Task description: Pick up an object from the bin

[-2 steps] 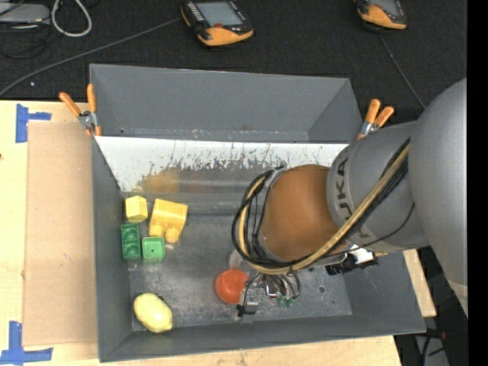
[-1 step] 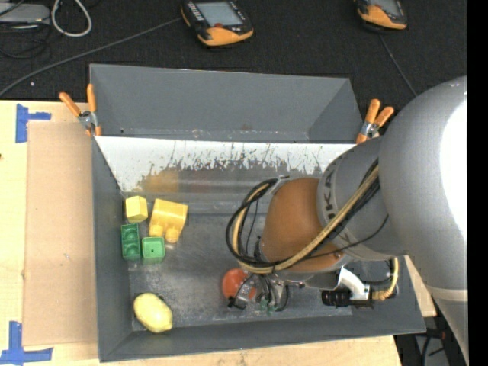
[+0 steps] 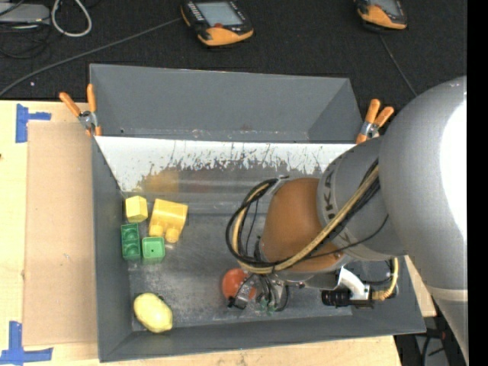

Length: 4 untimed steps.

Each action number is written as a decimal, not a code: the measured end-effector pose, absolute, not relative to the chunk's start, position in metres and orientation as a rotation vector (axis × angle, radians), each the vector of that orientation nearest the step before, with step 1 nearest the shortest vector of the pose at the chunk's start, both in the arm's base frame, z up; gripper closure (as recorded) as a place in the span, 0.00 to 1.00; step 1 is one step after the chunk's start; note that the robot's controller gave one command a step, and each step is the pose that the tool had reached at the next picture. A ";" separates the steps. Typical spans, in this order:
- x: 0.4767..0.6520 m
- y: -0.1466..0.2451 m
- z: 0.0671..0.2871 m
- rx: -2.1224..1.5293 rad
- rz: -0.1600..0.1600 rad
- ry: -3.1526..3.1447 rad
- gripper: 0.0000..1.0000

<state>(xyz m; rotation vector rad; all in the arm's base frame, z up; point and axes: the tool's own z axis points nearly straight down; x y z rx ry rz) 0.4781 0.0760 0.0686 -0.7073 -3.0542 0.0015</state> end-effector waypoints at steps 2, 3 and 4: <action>0.476 0.075 0.132 -0.703 0.006 -3.049 1.00; 0.476 0.075 0.168 -0.701 0.006 -3.049 1.00; 0.477 0.075 0.187 -0.699 0.005 -3.051 1.00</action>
Offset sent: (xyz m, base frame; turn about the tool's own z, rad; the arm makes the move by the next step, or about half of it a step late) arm -0.0010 -0.0003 0.1311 -0.0002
